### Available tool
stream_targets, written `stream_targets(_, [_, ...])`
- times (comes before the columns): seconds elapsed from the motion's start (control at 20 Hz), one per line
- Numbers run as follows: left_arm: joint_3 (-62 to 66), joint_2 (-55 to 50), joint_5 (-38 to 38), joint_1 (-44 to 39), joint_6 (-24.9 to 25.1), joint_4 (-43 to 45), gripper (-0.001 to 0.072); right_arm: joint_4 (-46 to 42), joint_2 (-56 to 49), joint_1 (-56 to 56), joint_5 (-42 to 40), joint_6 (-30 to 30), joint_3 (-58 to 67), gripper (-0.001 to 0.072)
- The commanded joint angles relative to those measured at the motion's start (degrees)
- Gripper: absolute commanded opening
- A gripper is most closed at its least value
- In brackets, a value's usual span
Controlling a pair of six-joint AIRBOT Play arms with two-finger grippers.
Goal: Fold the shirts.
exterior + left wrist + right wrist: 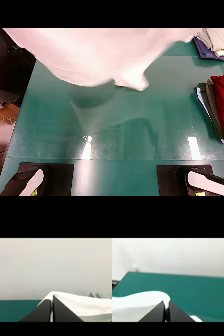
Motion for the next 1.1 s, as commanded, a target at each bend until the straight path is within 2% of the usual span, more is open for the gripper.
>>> stream_targets(0.0, [7.15,-0.02,-1.29,0.02,-0.20,-0.76,0.0023,-5.92,9.27,-4.61,0.22,0.02,2.89,0.0016])
stream_targets(0.3, [16.70,-0.02,-3.43,0.02,-0.26,-8.37,0.0022,-7.19,22.21,-16.50,0.26,0.02,-0.70,0.0016])
stream_targets(0.4, [17.11,-0.02,-5.11,0.02,-0.33,-8.26,0.0022,-7.08,24.04,-21.05,0.72,0.04,-0.70,0.0016])
stream_targets(0.5, [14.49,-0.04,-7.63,0.02,-2.49,-5.27,0.0022,-7.06,24.17,-23.17,2.14,1.29,-0.72,0.0015])
stream_targets(0.65, [4.81,-1.66,-11.52,0.02,-6.27,-1.03,0.0022,-6.64,19.54,-20.48,6.88,4.09,-0.70,0.0015])
stream_targets(0.75, [-2.12,-5.03,-15.63,0.02,-6.27,-1.09,0.0022,-7.26,13.70,-14.95,12.66,6.27,-0.72,0.0014])
stream_targets(0.9, [-11.56,-12.26,-20.79,-1.46,-6.05,-0.74,0.0022,-15.04,2.10,-4.68,22.88,10.03,-0.72,0.0014])
stream_targets(1.05, [-17.57,-21.68,-22.01,-3.65,-6.03,1.05,0.0022,-20.76,-10.71,0.68,31.58,12.55,-0.72,0.0014])
